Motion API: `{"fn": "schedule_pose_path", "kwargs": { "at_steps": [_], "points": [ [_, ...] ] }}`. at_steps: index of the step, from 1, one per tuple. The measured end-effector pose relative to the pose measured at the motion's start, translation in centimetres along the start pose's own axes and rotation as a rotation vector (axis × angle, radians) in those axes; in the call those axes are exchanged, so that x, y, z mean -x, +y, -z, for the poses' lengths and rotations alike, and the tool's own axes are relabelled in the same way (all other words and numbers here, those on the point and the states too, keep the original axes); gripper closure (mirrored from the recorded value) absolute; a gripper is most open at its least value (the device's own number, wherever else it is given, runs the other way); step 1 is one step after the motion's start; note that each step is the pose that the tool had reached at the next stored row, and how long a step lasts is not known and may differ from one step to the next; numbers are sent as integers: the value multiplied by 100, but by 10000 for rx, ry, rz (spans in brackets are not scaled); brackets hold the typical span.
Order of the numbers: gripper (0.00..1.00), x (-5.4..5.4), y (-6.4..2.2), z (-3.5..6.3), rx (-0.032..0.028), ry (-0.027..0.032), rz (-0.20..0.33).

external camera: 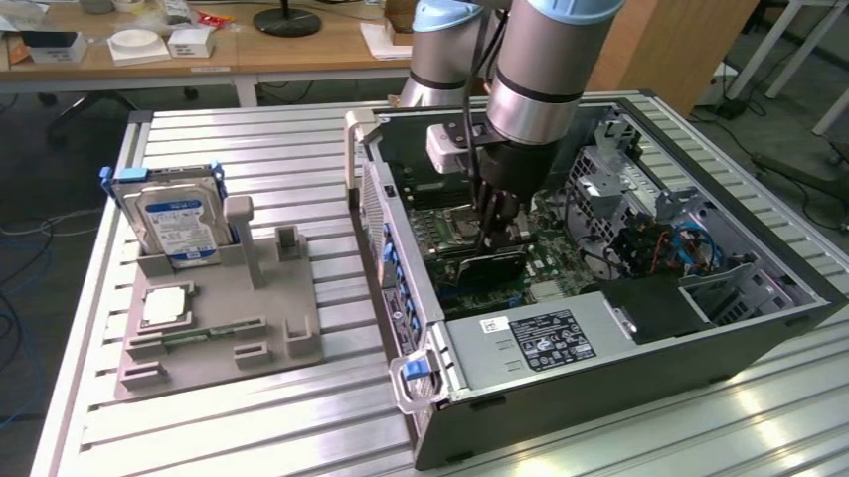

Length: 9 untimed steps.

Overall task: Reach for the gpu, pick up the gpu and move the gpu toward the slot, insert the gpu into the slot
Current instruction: 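Insert the gpu into the slot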

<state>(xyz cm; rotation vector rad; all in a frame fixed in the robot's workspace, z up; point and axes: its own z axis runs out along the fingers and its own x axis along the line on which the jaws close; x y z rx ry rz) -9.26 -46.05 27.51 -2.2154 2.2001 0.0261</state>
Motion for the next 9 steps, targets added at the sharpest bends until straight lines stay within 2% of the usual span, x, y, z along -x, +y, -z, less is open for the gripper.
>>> {"fn": "schedule_pose_path", "kwargs": {
  "at_steps": [9],
  "points": [
    [90,0,0,0,0,-1,0]
  ]
}}
